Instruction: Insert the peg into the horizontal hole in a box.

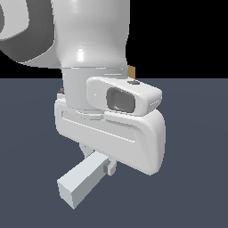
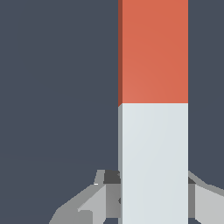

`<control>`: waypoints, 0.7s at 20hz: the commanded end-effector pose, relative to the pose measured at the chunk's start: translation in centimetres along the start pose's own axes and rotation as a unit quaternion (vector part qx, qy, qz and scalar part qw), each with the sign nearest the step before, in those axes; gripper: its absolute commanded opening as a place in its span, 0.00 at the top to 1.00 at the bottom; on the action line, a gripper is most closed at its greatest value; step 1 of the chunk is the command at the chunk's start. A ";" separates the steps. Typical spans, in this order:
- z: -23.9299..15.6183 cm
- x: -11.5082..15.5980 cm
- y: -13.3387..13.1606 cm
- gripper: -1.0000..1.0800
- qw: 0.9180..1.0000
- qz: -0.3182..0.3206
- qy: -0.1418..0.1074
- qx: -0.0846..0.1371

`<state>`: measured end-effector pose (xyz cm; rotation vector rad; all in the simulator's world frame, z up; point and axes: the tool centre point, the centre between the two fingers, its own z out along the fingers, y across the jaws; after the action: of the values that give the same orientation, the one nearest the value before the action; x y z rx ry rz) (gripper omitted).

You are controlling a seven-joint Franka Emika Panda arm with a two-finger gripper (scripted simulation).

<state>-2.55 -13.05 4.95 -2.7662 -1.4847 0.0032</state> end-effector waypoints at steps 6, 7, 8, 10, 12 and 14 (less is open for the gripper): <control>-1.3 2.9 -6.3 1.00 0.999 -0.052 0.000 -0.001; -1.5 3.3 -7.1 1.00 0.998 -0.058 0.000 -0.001; -1.6 3.5 -7.8 1.00 0.998 -0.064 0.000 -0.001; -1.9 4.0 -9.2 1.00 0.997 -0.075 0.000 -0.002; -2.1 4.5 -10.5 1.00 0.996 -0.084 0.000 -0.002; -2.3 4.8 -11.5 1.00 0.996 -0.092 0.000 -0.002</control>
<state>-8.98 -3.33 7.03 -2.6293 -1.7168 0.0028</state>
